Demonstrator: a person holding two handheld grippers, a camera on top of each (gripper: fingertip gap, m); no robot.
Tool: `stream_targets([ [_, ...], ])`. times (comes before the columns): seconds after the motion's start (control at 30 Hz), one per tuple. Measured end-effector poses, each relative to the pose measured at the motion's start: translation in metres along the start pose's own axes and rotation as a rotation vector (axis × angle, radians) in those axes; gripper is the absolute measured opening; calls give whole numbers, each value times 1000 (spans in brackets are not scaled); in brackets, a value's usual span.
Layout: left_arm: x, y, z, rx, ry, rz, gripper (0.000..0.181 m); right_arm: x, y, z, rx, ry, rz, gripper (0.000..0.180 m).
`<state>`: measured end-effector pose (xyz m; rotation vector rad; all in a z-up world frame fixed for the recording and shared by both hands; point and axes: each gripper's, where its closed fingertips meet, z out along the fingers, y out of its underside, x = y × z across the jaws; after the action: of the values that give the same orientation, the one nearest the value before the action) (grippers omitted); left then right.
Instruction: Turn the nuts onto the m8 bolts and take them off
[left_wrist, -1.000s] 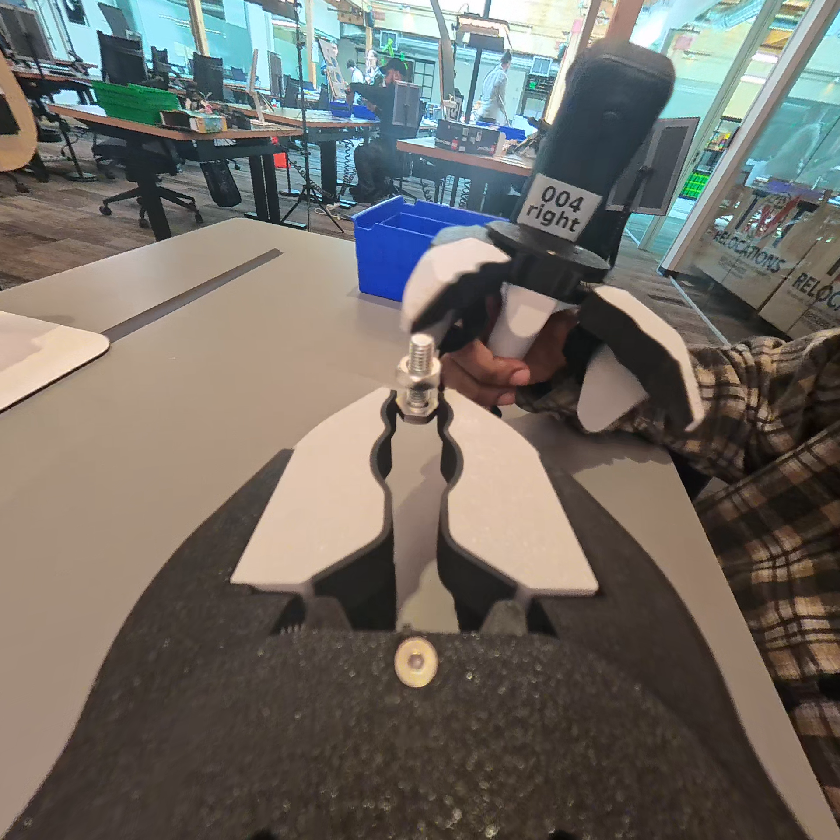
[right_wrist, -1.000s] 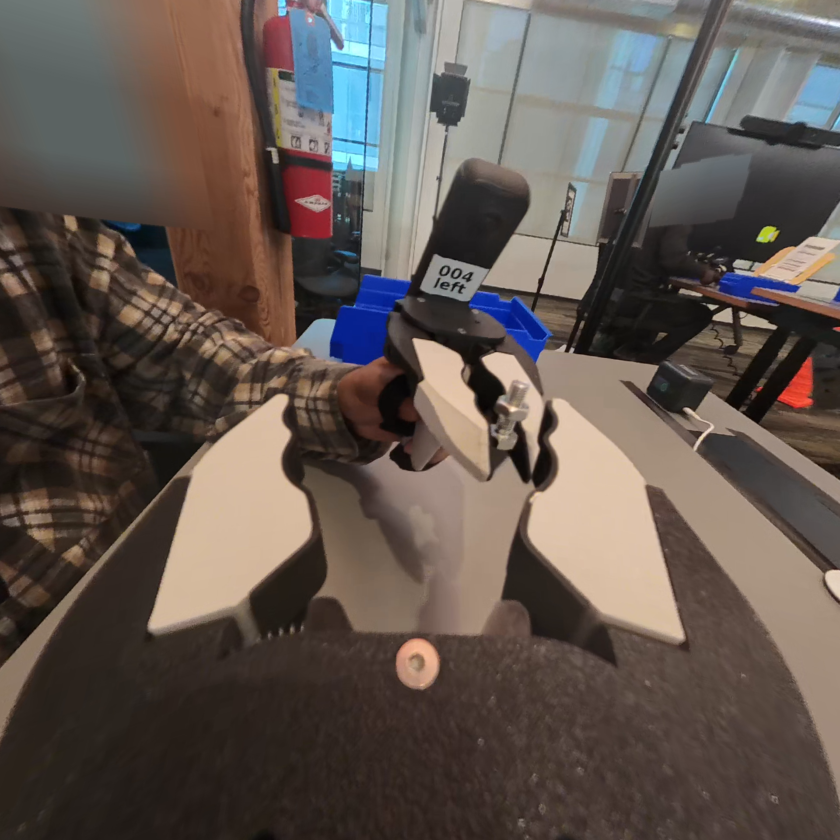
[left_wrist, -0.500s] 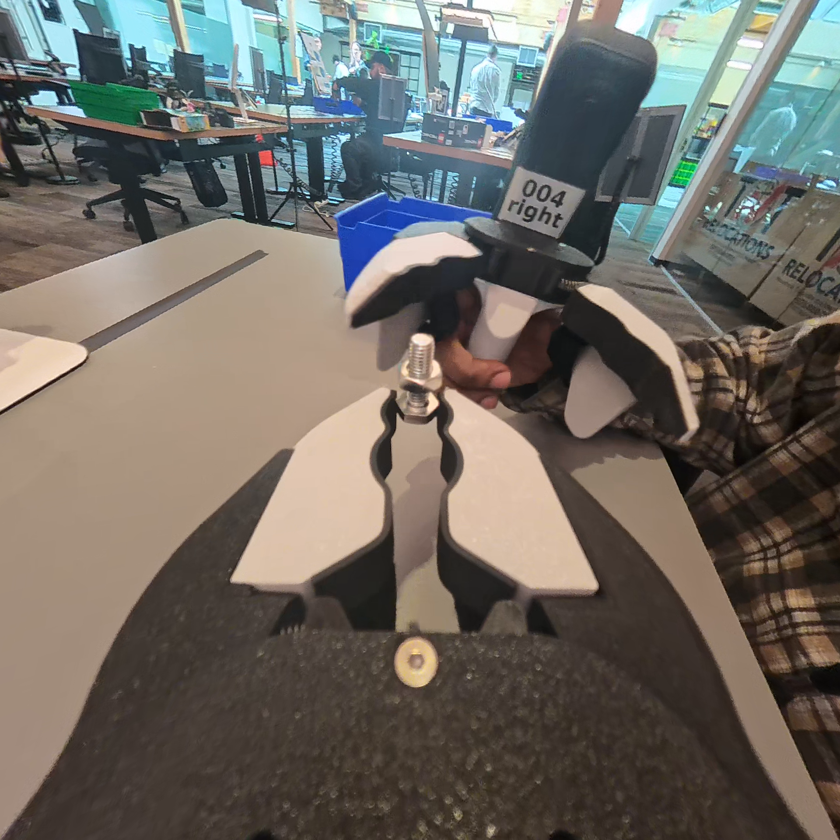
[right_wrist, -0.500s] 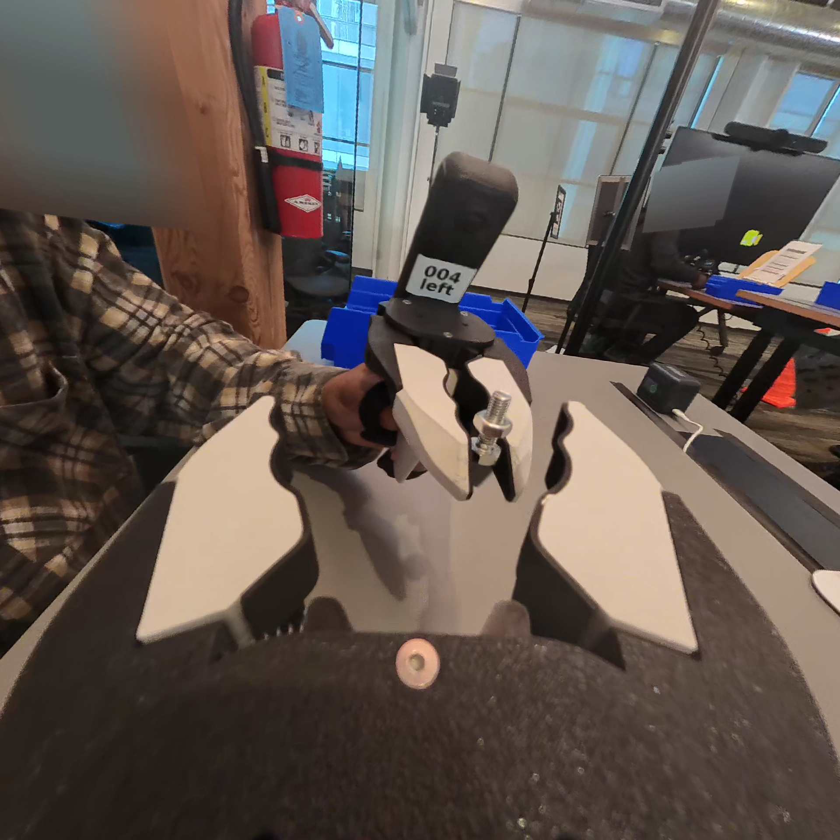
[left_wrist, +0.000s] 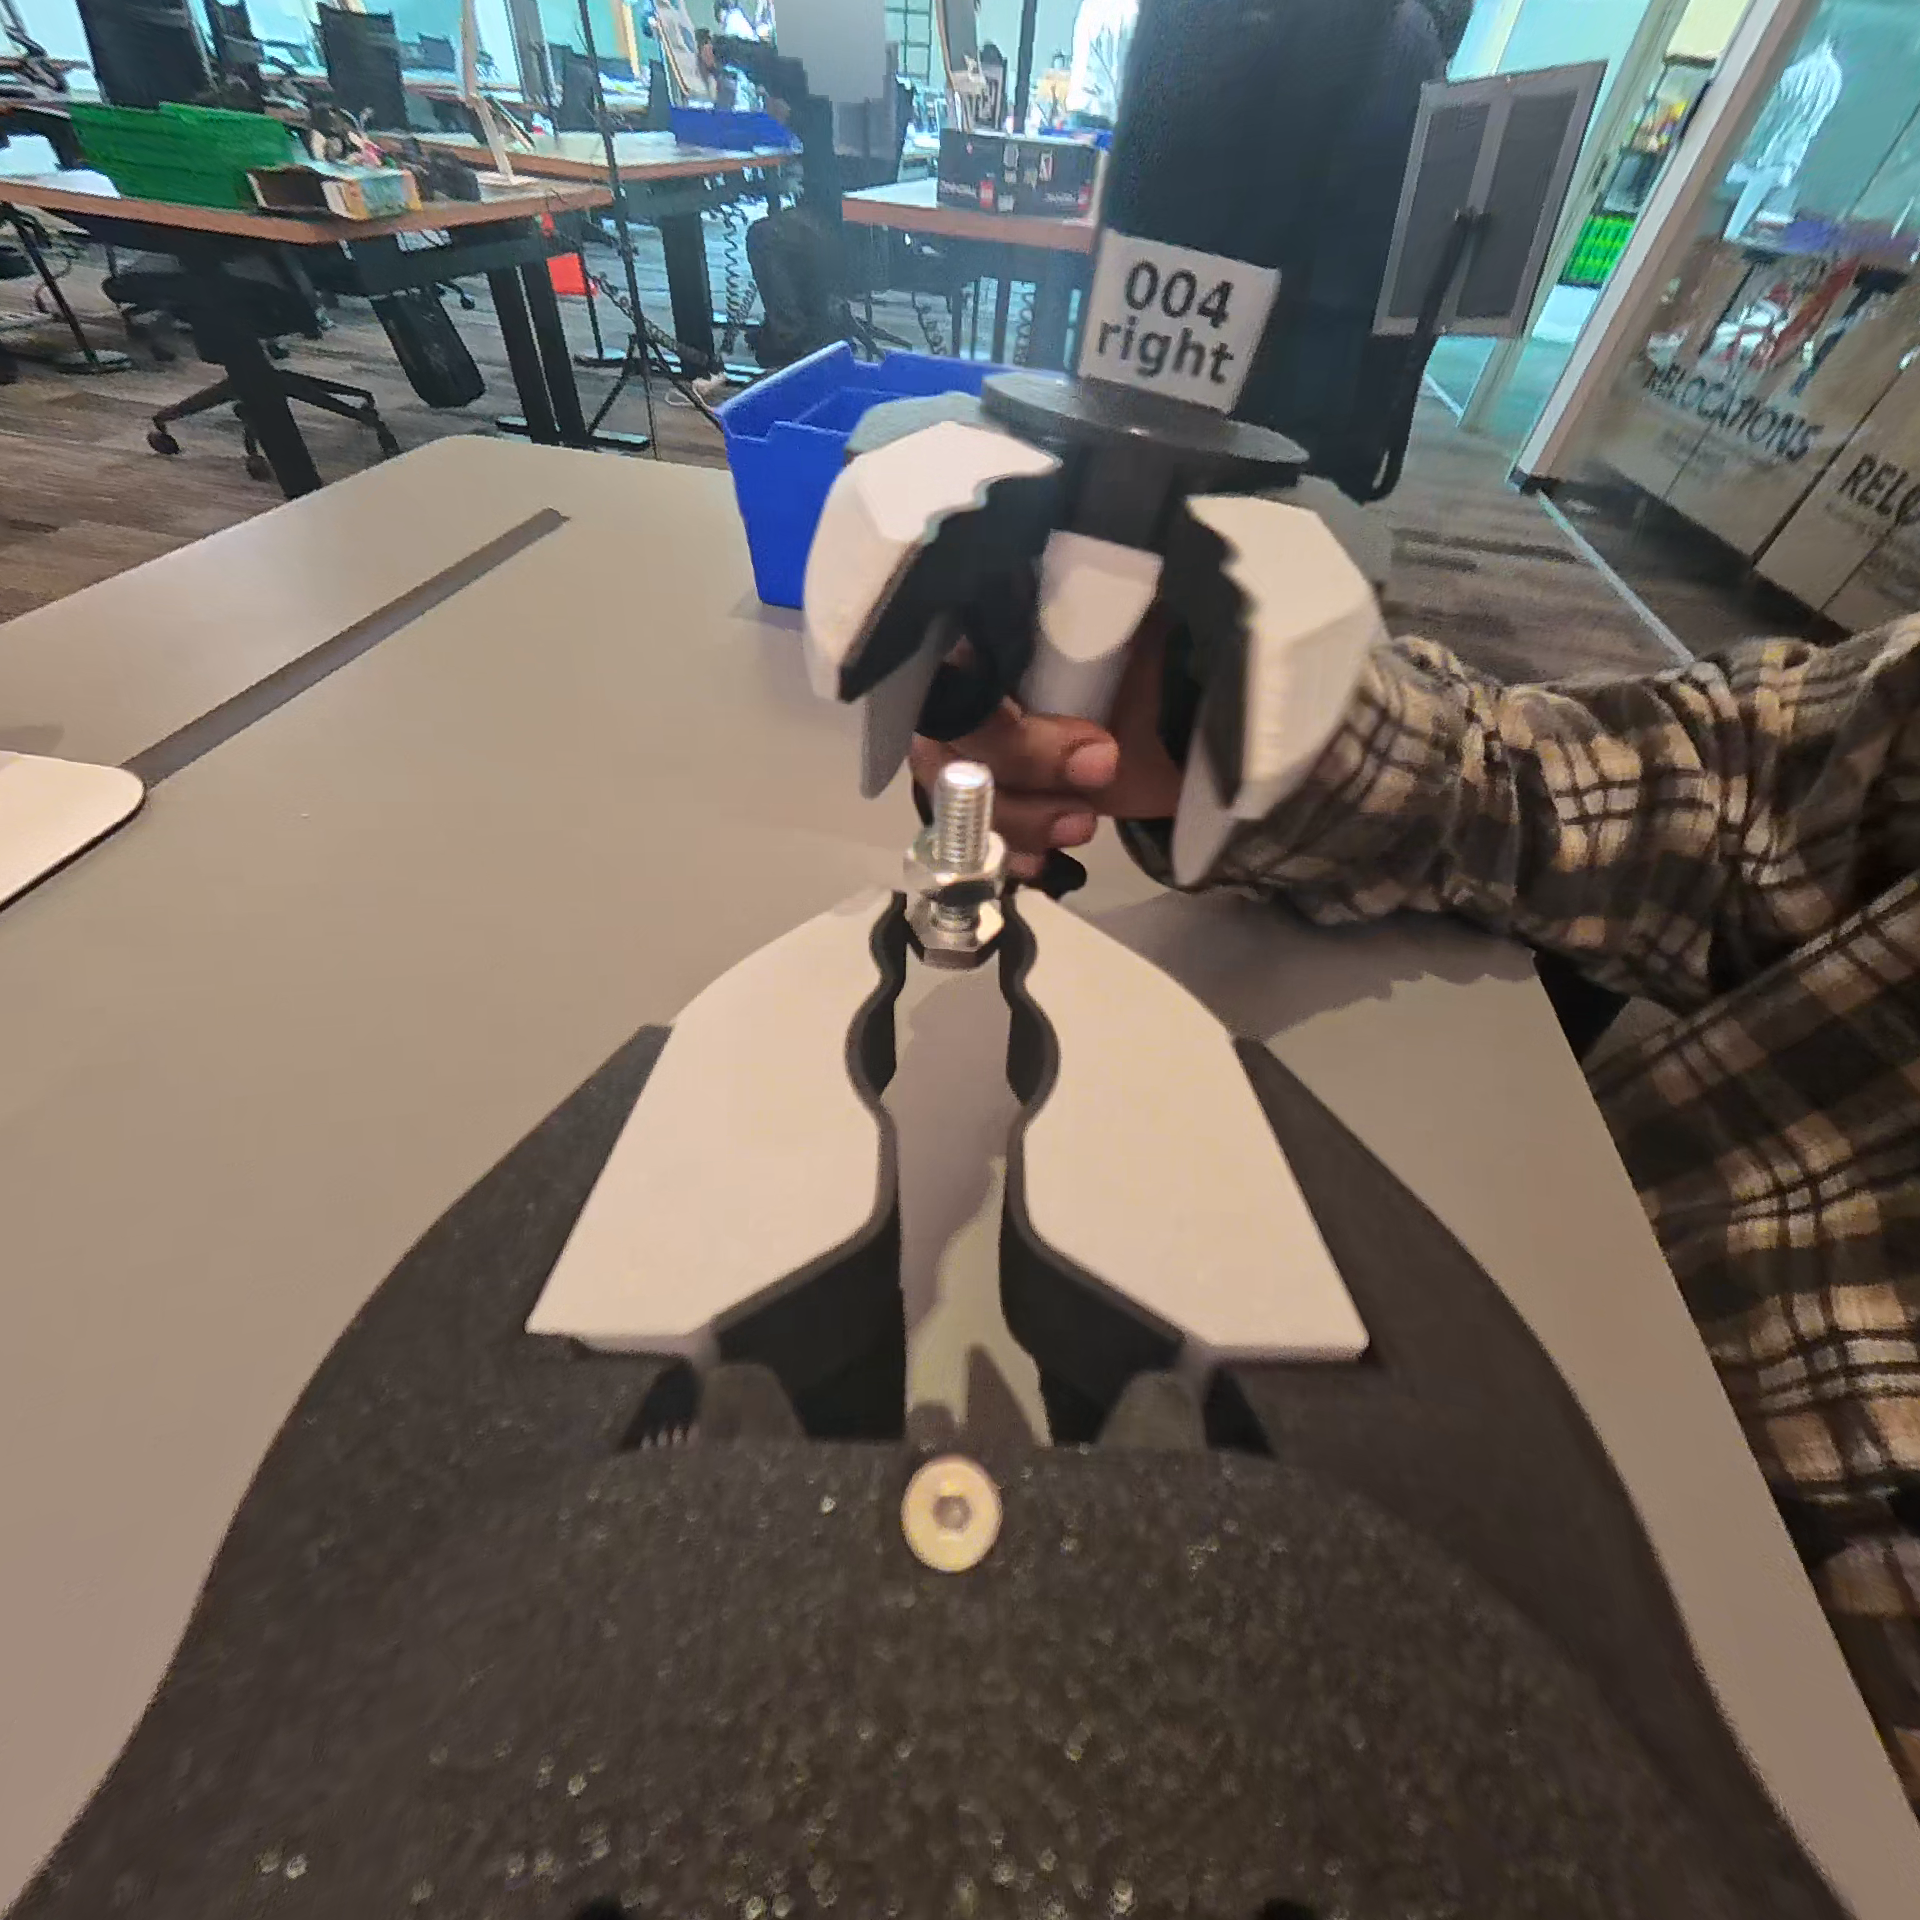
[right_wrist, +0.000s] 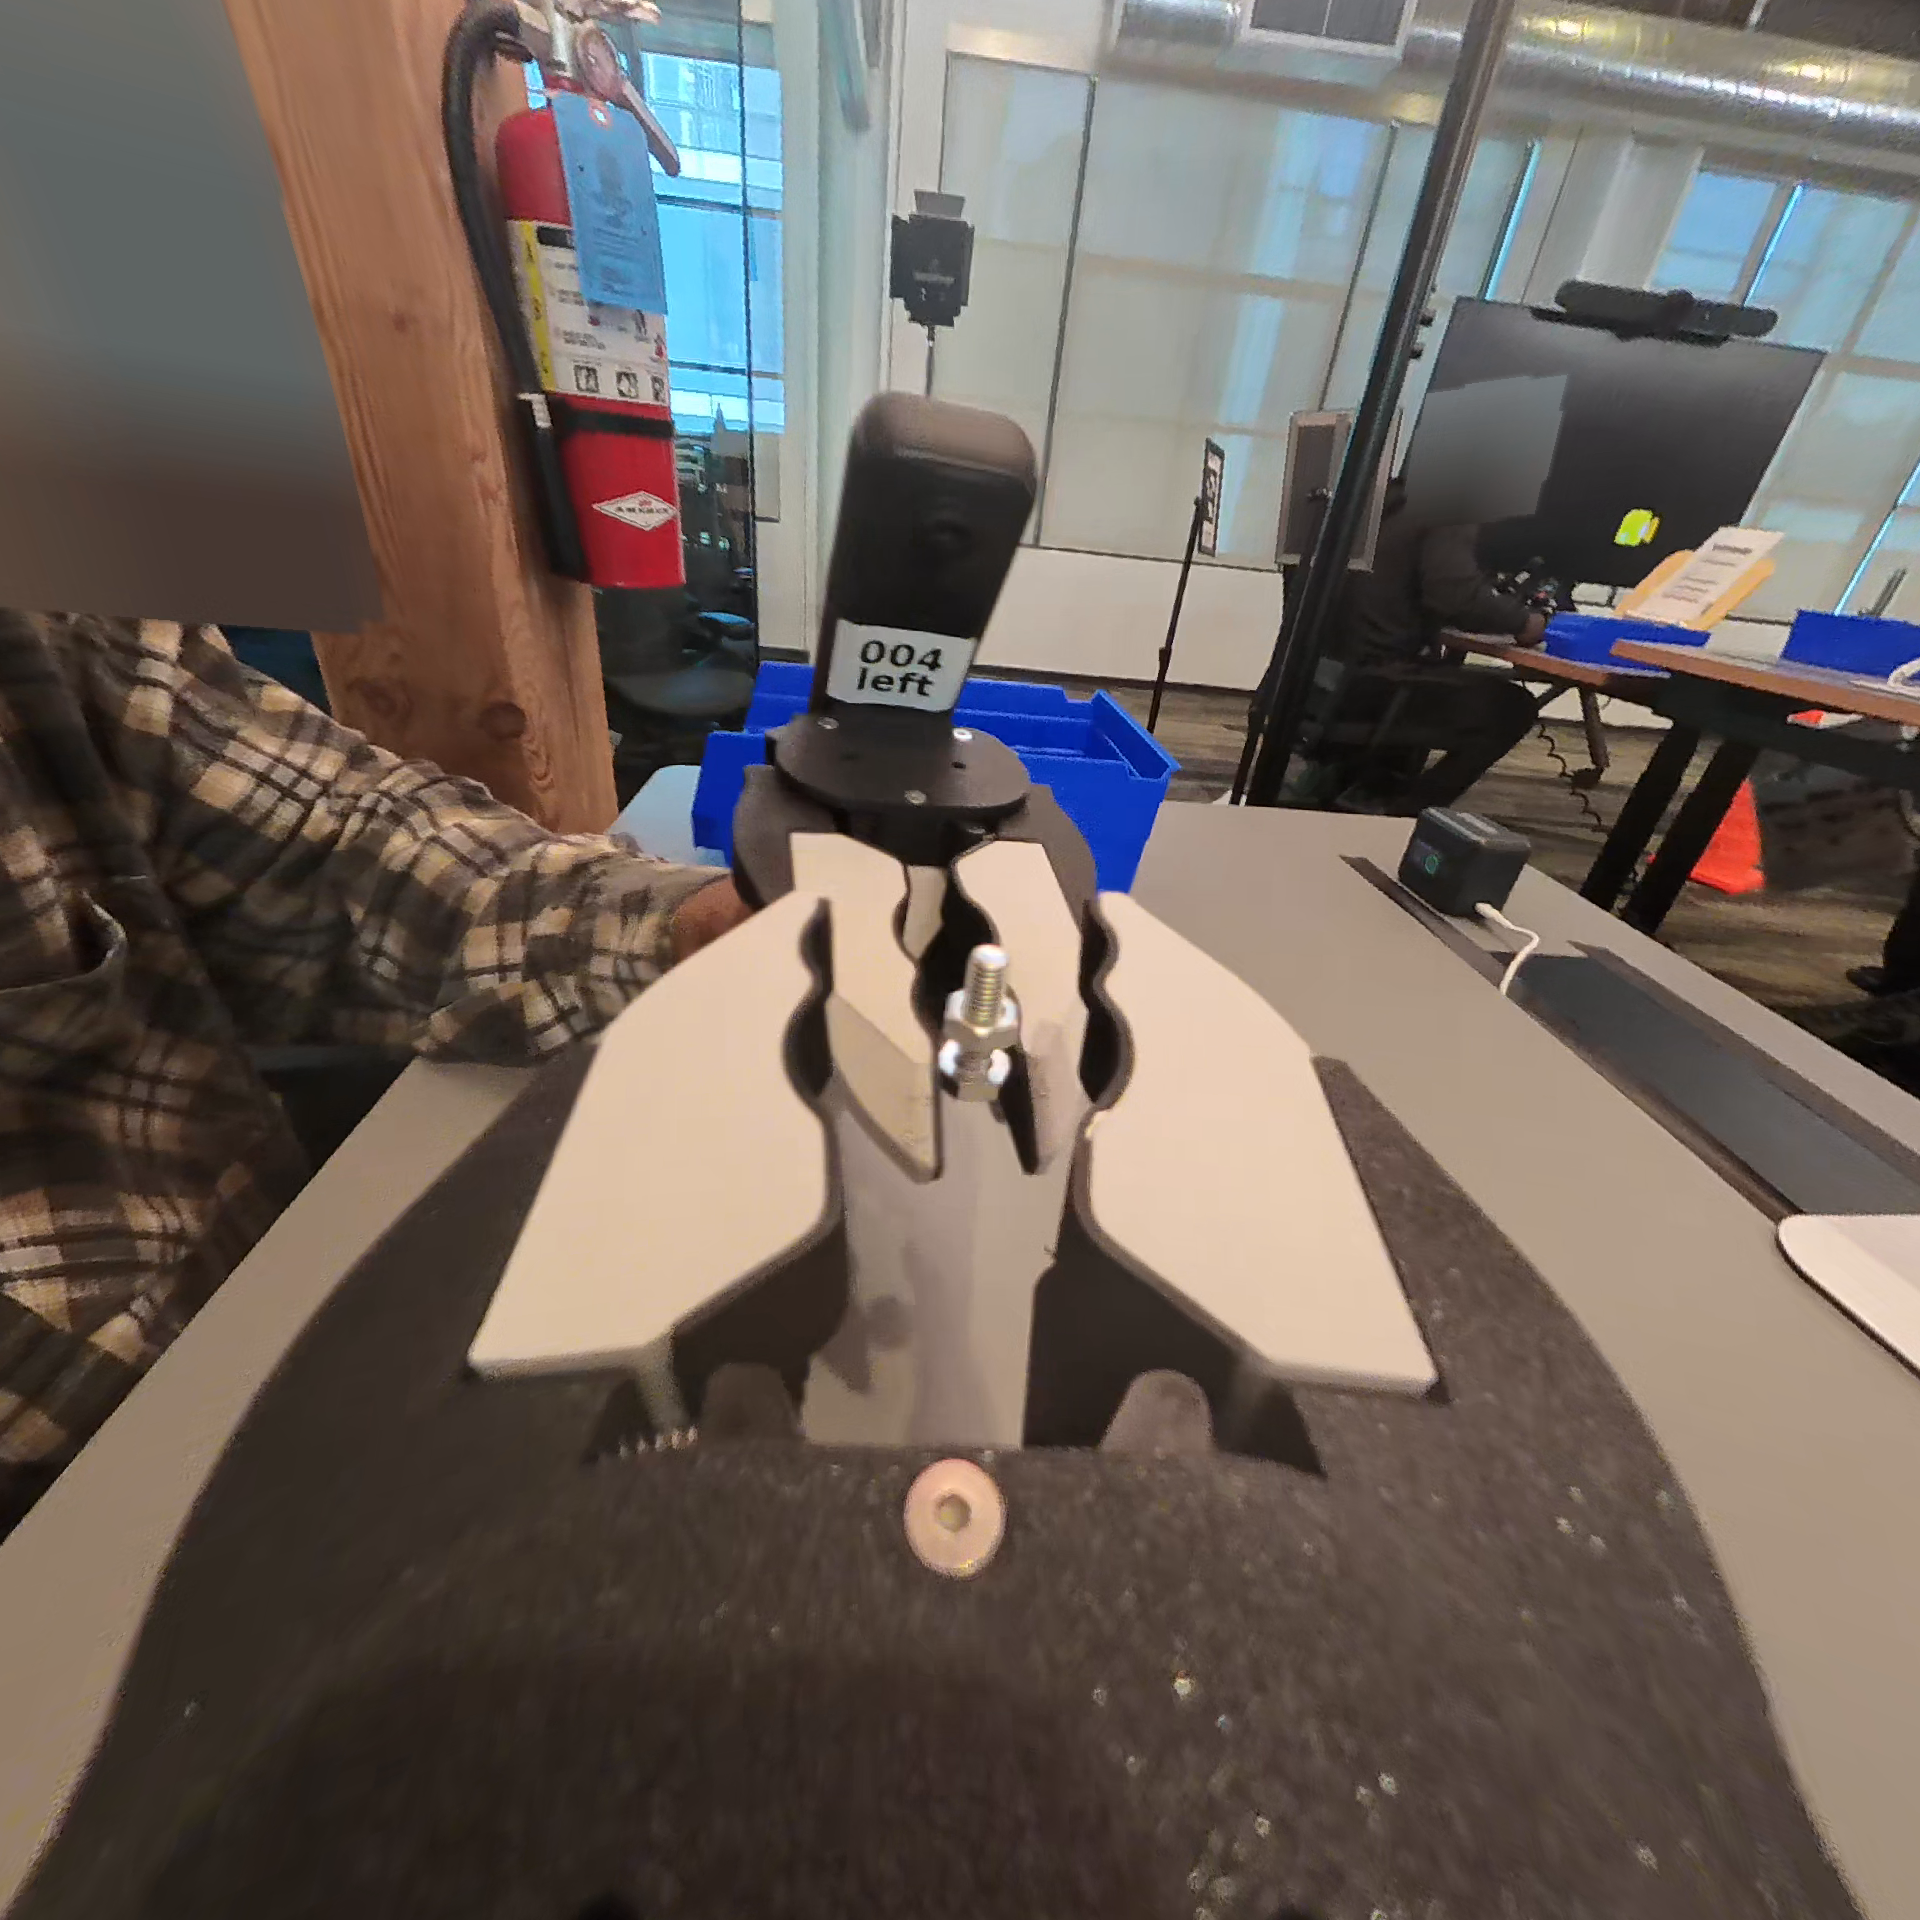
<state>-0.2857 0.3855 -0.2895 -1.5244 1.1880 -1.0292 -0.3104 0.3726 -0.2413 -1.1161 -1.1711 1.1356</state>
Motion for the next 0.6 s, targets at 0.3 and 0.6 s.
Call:
stream_targets([
  [0.3,6,0,3,-6,15,12,16,1,11,2,-52,-16,49,27],
  [0.6,6,-1,2,-4,13,17,16,0,14,2,-52,-42,67,7],
])
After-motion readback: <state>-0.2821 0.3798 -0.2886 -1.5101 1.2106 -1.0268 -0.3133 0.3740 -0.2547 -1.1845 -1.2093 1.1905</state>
